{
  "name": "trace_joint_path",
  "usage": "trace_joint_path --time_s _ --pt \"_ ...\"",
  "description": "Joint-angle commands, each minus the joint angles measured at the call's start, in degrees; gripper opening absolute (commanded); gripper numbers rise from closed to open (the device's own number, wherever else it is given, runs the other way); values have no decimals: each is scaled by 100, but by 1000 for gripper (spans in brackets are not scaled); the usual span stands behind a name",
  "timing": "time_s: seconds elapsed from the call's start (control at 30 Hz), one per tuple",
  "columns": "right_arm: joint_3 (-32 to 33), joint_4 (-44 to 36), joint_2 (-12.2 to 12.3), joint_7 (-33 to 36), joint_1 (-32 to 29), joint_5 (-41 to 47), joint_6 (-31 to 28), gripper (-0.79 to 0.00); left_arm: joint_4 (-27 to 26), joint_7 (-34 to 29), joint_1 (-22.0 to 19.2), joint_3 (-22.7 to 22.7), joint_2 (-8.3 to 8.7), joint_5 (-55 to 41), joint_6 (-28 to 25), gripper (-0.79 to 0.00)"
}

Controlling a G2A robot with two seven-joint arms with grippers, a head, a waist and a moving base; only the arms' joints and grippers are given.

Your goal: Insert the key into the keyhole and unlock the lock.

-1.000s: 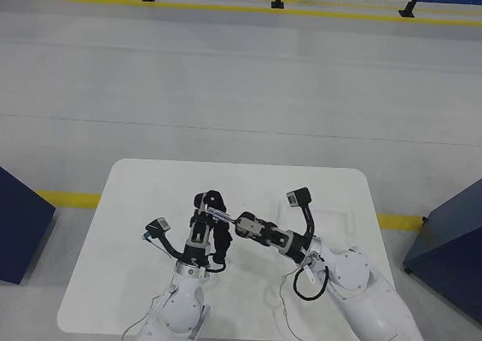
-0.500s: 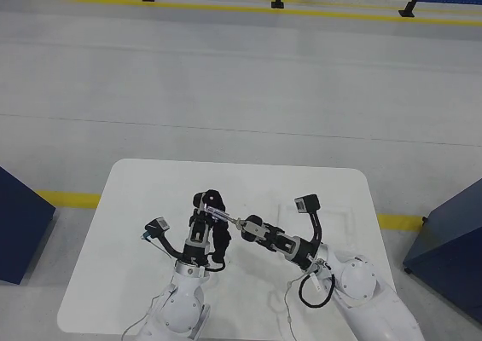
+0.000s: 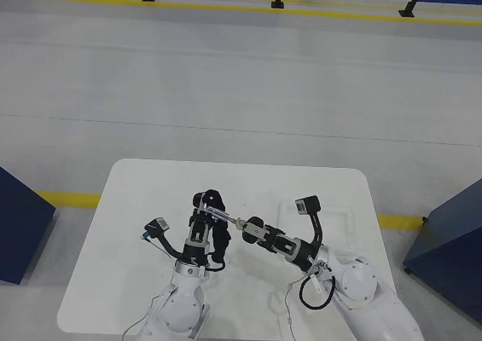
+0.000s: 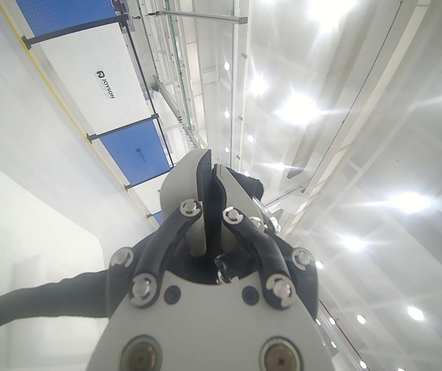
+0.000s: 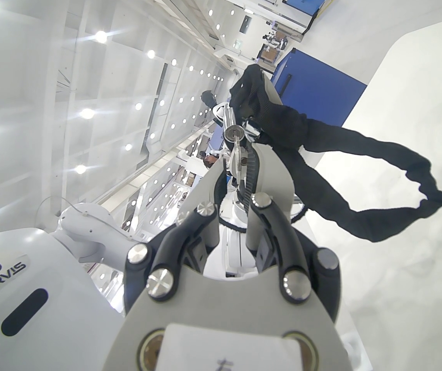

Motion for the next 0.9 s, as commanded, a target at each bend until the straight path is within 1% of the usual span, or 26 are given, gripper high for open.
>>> trace_joint_path --time_s 0.0,0.23,0.3,0.33,0.87 --pt "2 -1 -2 1 -5 -3 -3 -686 2 -2 2 -5 -4 6 -3 -785" --pt "17 -1 -5 17 -23 -2 2 -705 7 -9 9 -22 -18 32 -10 -785" --pt "23 -2 -7 10 -28 2 3 -776 8 -11 9 -30 -21 47 -9 -785" --pt "24 -3 -7 10 -30 1 3 -785 4 -4 10 -33 -23 49 -14 -785" --pt "-10 -59 -30 -15 37 -124 98 -785 25 19 11 -65 -51 180 -57 -785"
